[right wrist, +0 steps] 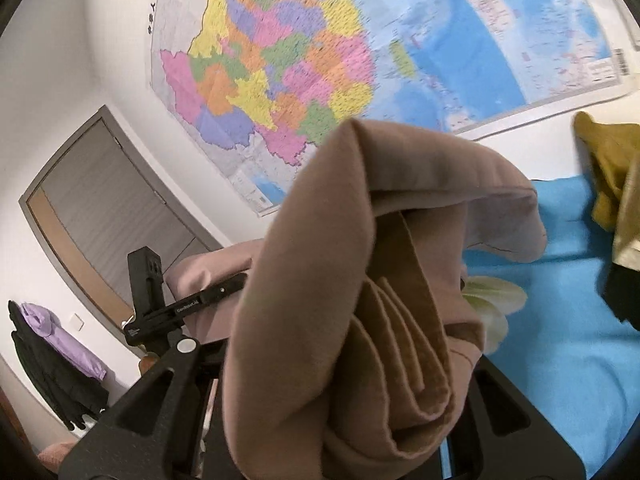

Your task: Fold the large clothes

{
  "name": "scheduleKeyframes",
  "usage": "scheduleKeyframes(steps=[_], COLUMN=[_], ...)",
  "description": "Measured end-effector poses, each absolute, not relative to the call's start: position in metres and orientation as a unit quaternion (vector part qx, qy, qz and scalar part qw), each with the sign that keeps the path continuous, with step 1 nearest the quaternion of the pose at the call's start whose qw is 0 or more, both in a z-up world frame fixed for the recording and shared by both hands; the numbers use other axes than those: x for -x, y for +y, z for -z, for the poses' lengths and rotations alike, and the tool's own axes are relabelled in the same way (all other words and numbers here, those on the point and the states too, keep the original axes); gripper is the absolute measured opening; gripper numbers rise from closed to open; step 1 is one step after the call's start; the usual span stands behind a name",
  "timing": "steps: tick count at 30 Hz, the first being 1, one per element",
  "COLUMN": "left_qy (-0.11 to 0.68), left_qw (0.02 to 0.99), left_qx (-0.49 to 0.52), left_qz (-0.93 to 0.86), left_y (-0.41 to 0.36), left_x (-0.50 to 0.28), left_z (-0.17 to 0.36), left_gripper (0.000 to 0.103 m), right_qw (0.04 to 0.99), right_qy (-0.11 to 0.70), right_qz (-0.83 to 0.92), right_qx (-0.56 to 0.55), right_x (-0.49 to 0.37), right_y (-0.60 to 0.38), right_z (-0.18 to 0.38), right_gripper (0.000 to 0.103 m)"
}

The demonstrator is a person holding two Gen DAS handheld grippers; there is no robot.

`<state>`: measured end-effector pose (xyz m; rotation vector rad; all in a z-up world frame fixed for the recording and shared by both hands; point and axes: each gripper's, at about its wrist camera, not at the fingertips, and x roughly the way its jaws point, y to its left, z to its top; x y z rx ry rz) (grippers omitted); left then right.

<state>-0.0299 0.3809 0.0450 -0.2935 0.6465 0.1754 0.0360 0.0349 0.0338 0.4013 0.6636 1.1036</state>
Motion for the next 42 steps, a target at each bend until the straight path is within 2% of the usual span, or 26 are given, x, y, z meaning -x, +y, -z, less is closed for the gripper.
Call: scheduleKeyframes(steps=[26, 42], left_qy=[0.306, 0.315], left_qw=[0.921, 0.9], left_qx=[0.149, 0.148], left_qz=[-0.187, -0.263], left_y=[0.494, 0.577], left_x=[-0.003, -0.024], left_z=[-0.076, -0.033], left_gripper=[0.017, 0.017], right_qw=[0.767, 0.754], right_qy=[0.304, 0.316], right_qz=[-0.547, -0.558], right_qx=[-0.144, -0.14], right_x=[-0.095, -0.117], right_y=[0.156, 0.23], right_z=[-0.047, -0.015], right_gripper=[0.018, 0.018])
